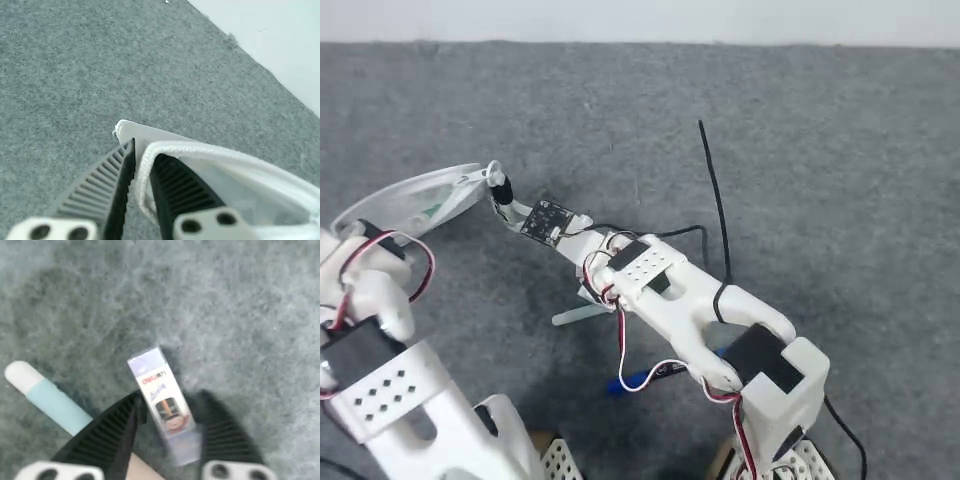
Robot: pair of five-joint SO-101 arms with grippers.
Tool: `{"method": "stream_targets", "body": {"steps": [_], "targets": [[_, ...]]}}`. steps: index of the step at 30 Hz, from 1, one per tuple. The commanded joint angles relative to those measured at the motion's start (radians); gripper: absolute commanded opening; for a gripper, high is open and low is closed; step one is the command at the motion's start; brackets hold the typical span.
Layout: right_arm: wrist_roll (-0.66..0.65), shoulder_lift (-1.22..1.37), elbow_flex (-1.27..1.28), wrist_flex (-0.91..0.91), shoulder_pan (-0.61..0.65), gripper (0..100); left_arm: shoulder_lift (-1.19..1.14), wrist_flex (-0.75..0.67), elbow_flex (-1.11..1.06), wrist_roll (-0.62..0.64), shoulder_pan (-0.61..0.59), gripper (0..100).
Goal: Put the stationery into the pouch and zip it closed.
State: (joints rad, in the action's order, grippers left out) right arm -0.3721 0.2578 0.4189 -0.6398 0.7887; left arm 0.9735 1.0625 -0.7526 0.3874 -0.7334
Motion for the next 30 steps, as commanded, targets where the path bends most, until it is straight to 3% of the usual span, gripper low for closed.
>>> {"method": "stream_targets", "body": {"steps": [1,3,20,27,30], "targets": [[-0.003,-0.041,-0.057,-0.042,-0.031,0.3,0.025,-0.041,0.028,0.011,-0.006,1],[0.002,-0.068,-0.054,-0.076,-0.041,2.1,0.025,-0.041,0.028,0.011,-0.006,1],[0.443,-0.294,-0.055,-0.186,-0.2,1.3,0.025,-0.041,0.028,0.011,-0.003,1],[0.48,-0.433,0.018,-0.176,-0.193,1.3,0.025,-0.035,0.028,0.011,0.011,1],[0.482,-0.522,0.054,-0.176,-0.193,1.3,0.025,0.002,0.038,-0.035,0.078,1]]}}
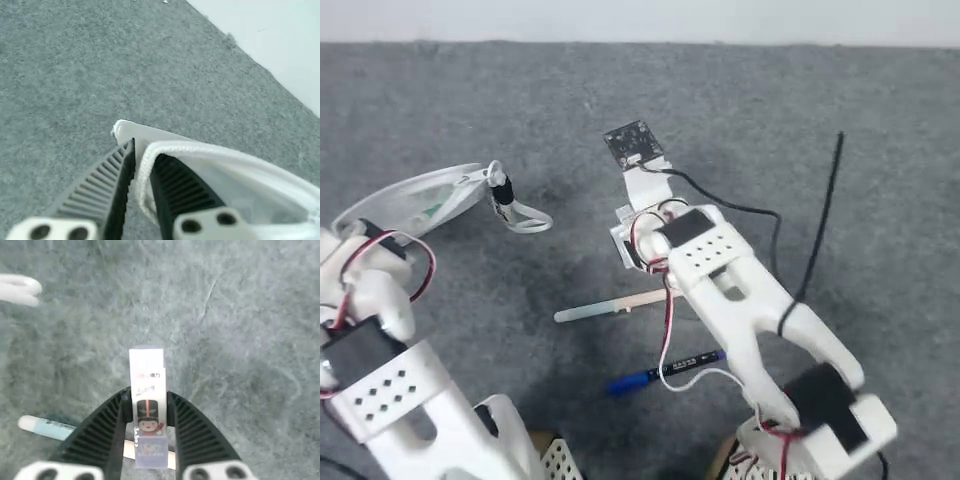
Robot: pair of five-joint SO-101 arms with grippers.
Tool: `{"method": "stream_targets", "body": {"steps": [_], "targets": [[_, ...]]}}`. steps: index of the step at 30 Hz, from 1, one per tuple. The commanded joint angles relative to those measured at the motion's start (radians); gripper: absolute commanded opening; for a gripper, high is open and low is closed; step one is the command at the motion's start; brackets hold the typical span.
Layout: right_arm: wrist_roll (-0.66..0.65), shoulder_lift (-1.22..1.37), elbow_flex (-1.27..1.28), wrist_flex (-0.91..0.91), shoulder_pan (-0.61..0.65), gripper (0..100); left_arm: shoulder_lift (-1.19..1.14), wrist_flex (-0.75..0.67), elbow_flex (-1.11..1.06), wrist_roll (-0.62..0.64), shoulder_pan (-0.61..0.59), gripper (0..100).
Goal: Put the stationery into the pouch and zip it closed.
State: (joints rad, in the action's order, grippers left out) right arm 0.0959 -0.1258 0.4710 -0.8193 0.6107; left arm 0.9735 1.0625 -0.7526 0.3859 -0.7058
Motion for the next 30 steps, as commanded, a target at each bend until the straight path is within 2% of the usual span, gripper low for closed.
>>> {"method": "stream_targets", "body": {"steps": [1,4,11,15,21,30], "targets": [[0.014,-0.17,0.017,0.008,-0.015,1.3,0.026,0.009,0.038,-0.049,0.077,1],[0.014,-0.255,0.094,0.079,-0.016,1.3,0.026,0.012,0.038,-0.052,0.135,1],[0.012,-0.398,0.358,0.43,-0.022,1.3,0.025,0.026,0.071,-0.08,0.241,1],[0.012,-0.433,0.431,0.547,-0.024,1.3,0.02,0.075,0.125,-0.081,0.273,1],[0.012,-0.438,0.454,0.63,-0.074,1.3,0.018,0.106,0.185,-0.103,0.359,1],[0.012,-0.438,0.456,0.634,-0.108,1.3,0.015,0.173,0.32,-0.161,0.488,1]]}}
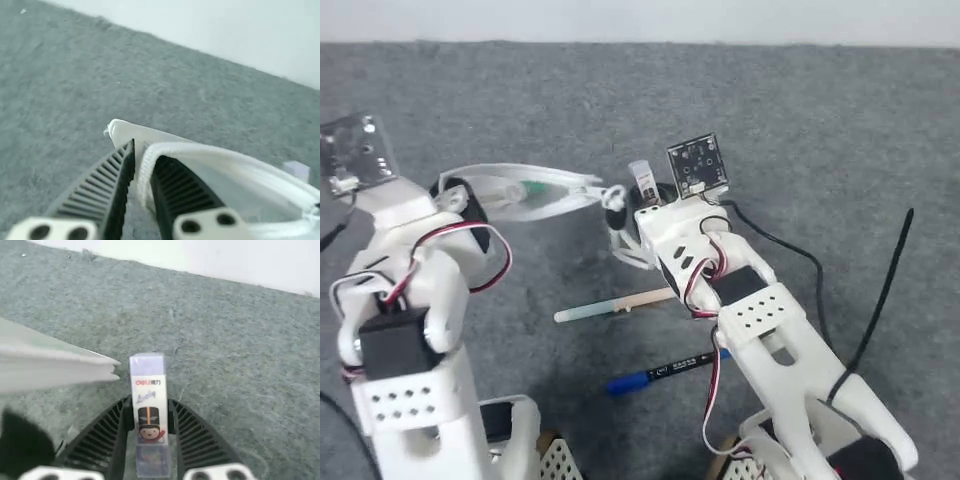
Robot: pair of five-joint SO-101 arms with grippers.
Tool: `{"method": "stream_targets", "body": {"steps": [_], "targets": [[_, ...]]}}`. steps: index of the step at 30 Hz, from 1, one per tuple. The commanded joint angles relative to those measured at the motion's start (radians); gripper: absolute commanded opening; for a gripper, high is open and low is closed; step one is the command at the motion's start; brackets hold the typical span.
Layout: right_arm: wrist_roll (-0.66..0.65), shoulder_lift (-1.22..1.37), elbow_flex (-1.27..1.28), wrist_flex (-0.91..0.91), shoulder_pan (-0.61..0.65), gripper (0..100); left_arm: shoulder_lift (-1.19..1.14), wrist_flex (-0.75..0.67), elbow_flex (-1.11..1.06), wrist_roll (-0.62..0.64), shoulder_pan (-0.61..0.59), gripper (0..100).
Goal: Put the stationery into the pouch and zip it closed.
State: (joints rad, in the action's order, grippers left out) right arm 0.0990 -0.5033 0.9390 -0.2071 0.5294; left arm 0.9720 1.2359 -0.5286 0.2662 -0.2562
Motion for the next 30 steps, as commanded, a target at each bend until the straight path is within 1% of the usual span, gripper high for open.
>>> {"method": "stream_targets", "body": {"steps": [1,6,9,11,13,20,22,24,27,30], "targets": [[0.009,-0.061,-0.012,0.022,-0.031,1.3,0.017,0.0,0.107,-0.052,0.049,1],[0.009,-0.061,-0.012,0.021,-0.039,1.3,-0.009,0.046,0.214,-0.064,0.1,1],[0.009,-0.059,-0.012,0.019,-0.039,1.3,-0.098,0.133,0.309,-0.091,0.149,1],[0.009,-0.059,-0.002,0.024,-0.041,1.3,-0.158,0.206,0.364,-0.092,0.164,1],[0.009,-0.061,0.005,0.03,-0.041,1.3,-0.201,0.249,0.4,-0.092,0.164,1],[0.009,-0.071,0.009,0.065,-0.087,1.3,-0.264,0.249,0.404,-0.086,0.161,1],[0.009,-0.073,0.006,0.065,-0.093,1.3,-0.282,0.249,0.403,-0.081,0.137,1],[0.009,-0.073,0.005,0.065,-0.091,1.3,-0.296,0.245,0.394,-0.051,0.106,1],[0.009,-0.074,0.0,0.067,-0.09,1.3,-0.301,0.209,0.358,-0.037,0.069,1],[0.009,-0.087,-0.008,0.065,-0.085,1.3,-0.299,0.173,0.311,-0.035,0.06,1]]}}
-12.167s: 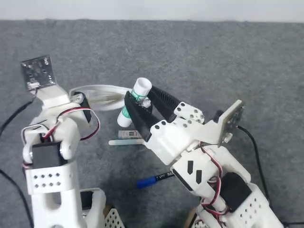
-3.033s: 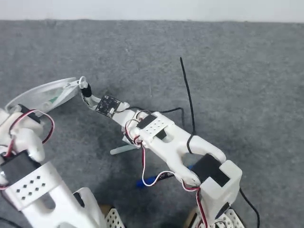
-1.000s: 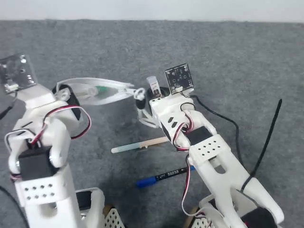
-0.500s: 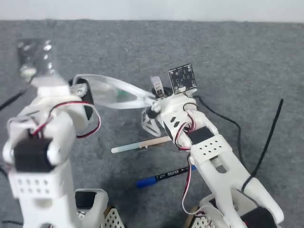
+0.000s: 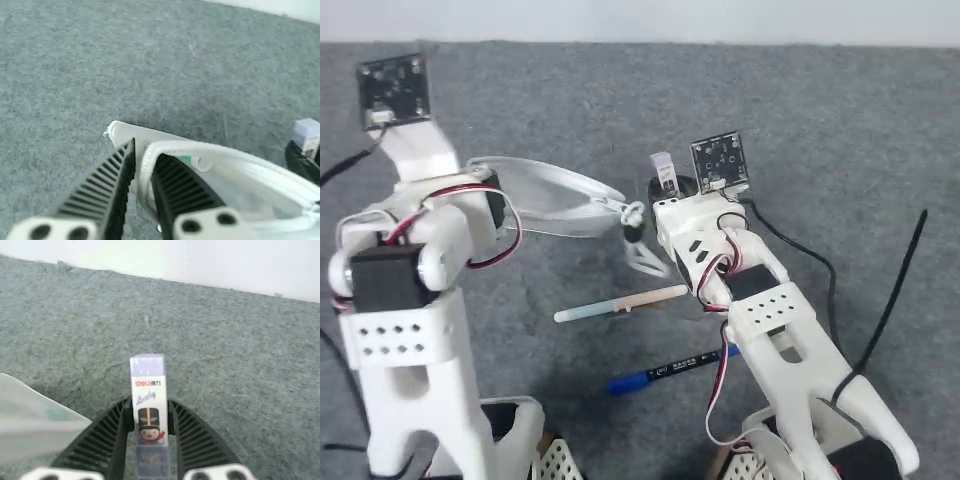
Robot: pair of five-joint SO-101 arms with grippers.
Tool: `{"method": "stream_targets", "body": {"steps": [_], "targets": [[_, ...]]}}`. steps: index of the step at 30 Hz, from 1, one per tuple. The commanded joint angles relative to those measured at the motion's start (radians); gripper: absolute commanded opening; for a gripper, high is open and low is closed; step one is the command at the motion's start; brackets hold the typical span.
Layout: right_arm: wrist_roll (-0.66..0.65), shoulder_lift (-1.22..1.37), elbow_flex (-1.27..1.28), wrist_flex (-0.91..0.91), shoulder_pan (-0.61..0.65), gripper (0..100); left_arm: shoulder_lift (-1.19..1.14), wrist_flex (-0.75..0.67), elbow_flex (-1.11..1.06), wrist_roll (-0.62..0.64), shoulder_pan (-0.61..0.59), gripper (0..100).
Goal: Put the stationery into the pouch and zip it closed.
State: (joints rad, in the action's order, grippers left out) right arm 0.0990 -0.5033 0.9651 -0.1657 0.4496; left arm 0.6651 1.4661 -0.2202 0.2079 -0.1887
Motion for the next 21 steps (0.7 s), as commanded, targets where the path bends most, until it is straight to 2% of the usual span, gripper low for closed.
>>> {"method": "stream_targets", "body": {"steps": [1,7,15,21], "targets": [[0.009,-0.102,-0.034,0.021,-0.004,1.3,0.008,-0.069,-0.013,0.023,-0.008,1],[0.12,-0.283,0.012,0.015,-0.005,1.3,0.008,-0.149,-0.087,0.052,-0.008,1],[0.129,-0.541,0.081,0.015,0.004,1.3,0.006,-0.169,-0.093,0.058,-0.006,1],[0.129,-0.69,0.135,0.019,0.108,1.3,0.003,-0.169,-0.093,0.06,-0.003,1]]}}
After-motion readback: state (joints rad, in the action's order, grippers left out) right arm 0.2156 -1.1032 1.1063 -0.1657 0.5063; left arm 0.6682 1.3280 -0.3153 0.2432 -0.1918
